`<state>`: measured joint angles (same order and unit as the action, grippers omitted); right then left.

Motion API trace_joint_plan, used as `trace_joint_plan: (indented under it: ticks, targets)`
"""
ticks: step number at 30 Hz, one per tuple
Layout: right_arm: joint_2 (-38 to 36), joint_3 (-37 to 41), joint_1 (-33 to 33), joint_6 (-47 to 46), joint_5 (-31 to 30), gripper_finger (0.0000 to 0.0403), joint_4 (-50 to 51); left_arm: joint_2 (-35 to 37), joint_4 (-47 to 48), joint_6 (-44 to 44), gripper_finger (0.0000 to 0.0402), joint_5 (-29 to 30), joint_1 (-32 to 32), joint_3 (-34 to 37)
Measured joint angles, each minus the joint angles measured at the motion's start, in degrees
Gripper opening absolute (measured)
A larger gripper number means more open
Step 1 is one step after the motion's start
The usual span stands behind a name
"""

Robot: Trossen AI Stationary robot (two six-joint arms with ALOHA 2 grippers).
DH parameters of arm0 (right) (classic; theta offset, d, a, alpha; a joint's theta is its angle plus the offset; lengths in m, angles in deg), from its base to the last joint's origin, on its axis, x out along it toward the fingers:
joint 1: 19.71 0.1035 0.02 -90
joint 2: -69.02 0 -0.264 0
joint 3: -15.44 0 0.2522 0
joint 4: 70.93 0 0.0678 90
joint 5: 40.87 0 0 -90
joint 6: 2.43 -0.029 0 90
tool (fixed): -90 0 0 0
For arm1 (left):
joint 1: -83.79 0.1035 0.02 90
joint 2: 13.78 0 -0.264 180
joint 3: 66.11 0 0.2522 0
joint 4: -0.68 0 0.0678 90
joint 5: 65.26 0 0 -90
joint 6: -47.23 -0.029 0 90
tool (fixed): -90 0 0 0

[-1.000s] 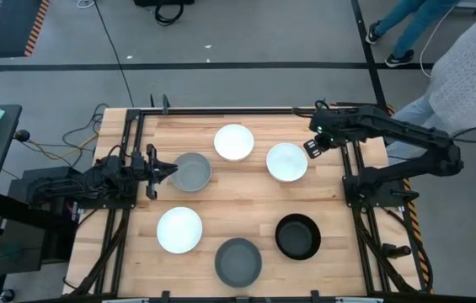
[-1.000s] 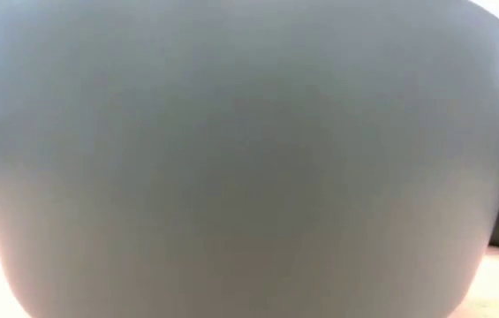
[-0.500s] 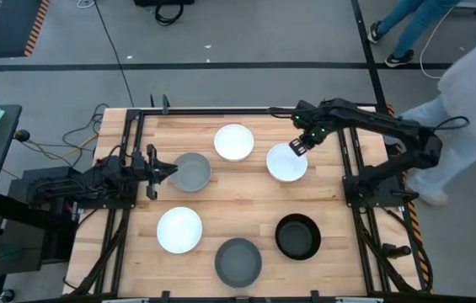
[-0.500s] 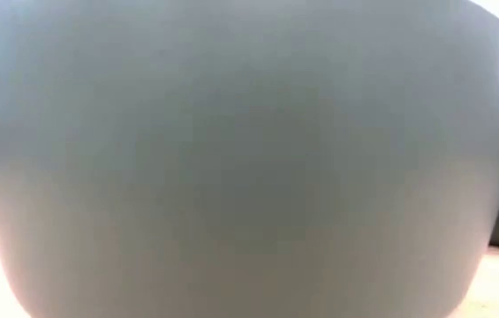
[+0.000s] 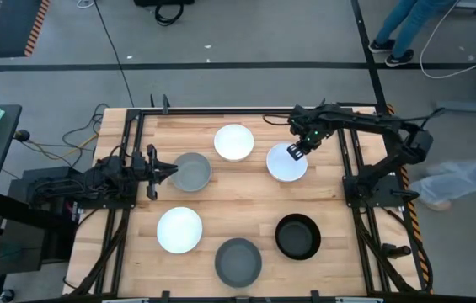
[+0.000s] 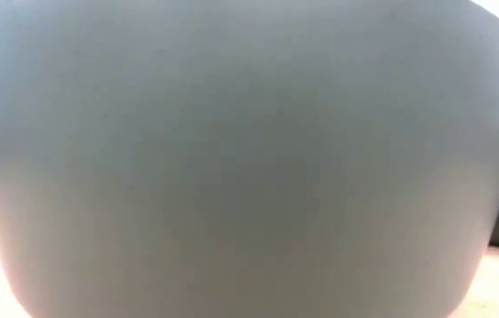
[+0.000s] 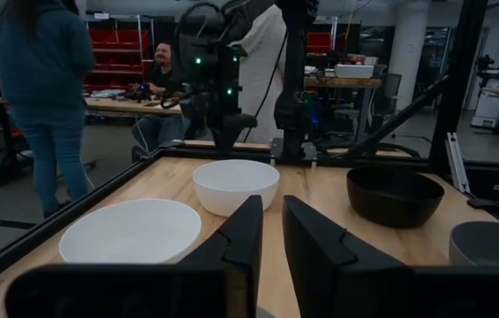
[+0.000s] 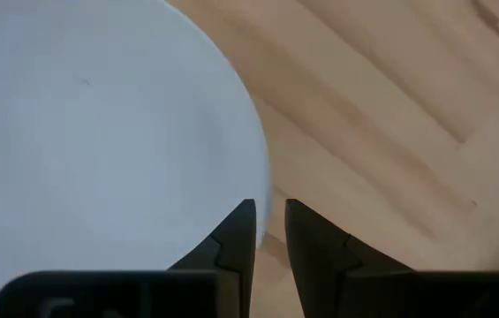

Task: Nest bowls inside each other
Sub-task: Stack the right white bowl on top of the black bowl

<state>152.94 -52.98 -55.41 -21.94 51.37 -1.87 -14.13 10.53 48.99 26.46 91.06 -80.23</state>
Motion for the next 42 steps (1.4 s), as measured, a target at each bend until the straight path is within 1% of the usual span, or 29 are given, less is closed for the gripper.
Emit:
trace_joint_plan:
  ticks: [6, 13, 19, 23, 26, 32, 37, 42]
  targets:
    - [0.0, 3.6, -1.4, 0.6, 0.8, 0.0073, -2.5, 0.0, 0.0, -0.1, 0.0054, 0.0, 0.0, 0.0]
    - [0.0, 6.7, -1.4, 0.8, 1.5, 0.0073, -6.3, 0.0, 0.0, 0.0, 0.0058, 0.0, 0.0, 0.0]
    - [0.0, 9.0, -1.4, 0.6, 4.2, 0.0073, -10.3, 0.0, 0.0, 0.0, 0.0051, 0.0, 0.0, 0.0]
    - [0.0, 9.1, -1.4, 0.0, 4.3, 0.0069, -11.6, 0.0, 0.0, 0.0, 0.0055, 0.0, 0.0, 0.0]
    - [0.0, 9.1, -1.4, -0.3, 4.2, 0.0057, -13.3, 0.0, 0.0, 0.0, 0.0057, 0.0, 0.0, 0.0]
    - [0.0, 9.1, -1.4, -0.3, 4.4, 0.0011, -14.4, 0.0, 0.0, 0.0, 0.0049, 0.0, 0.0, 0.0]
    - [0.0, 8.9, -1.4, 1.0, 4.3, 0.0012, -14.1, 0.0, 0.0, 0.0, 0.0046, 0.0, 0.0, 0.0]
    - [0.0, 5.4, -1.3, 3.5, 3.7, 0.0007, -12.2, 0.0, 0.0, 0.2, 0.0047, 0.0, 0.0, 0.0]
